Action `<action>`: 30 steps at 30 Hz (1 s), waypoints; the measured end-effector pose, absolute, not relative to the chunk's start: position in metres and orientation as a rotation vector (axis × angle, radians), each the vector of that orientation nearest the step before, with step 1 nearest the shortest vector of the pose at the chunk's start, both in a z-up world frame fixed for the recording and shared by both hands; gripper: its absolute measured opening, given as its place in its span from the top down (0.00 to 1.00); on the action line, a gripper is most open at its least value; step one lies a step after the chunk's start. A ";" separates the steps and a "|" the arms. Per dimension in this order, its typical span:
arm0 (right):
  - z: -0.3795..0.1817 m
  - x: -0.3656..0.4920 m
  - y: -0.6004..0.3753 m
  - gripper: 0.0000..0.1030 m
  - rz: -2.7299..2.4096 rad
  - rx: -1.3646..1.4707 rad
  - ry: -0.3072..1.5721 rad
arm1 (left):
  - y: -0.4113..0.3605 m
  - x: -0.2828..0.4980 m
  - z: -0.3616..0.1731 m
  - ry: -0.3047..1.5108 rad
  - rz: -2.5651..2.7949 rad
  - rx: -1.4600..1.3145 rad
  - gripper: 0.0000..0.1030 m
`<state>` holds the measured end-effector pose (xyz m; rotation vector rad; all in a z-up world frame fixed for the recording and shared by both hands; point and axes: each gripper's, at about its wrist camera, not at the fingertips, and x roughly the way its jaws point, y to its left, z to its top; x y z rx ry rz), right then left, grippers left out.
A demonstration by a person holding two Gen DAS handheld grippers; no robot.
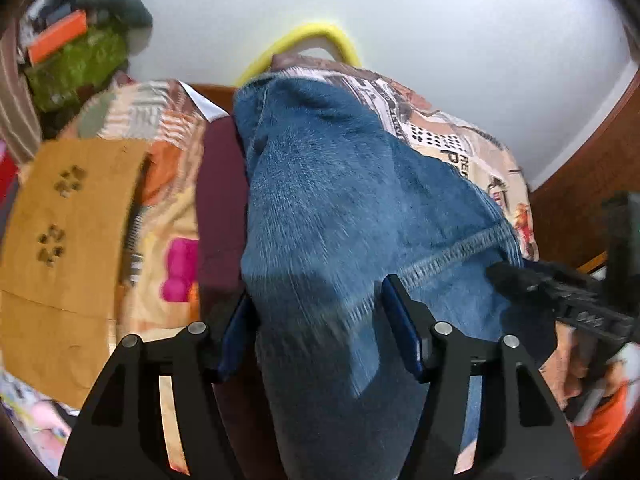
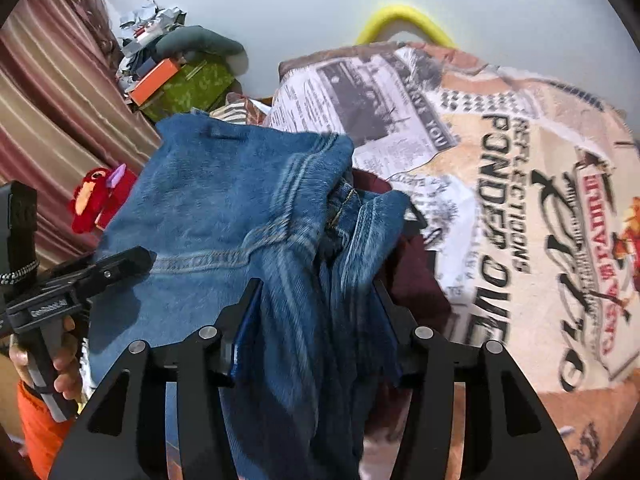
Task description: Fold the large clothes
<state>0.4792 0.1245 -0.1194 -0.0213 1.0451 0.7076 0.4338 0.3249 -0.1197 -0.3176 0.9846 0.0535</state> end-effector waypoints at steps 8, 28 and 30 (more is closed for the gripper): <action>-0.041 0.417 0.093 0.53 0.754 -0.043 0.823 | 0.289 0.373 -0.047 0.865 0.076 -0.223 0.39; 0.077 0.166 0.001 0.53 0.835 0.023 0.169 | 0.133 0.077 0.115 0.172 0.132 -0.003 0.39; 0.072 0.146 -0.006 0.53 0.818 0.022 0.131 | 0.123 0.057 0.107 0.132 0.157 -0.004 0.39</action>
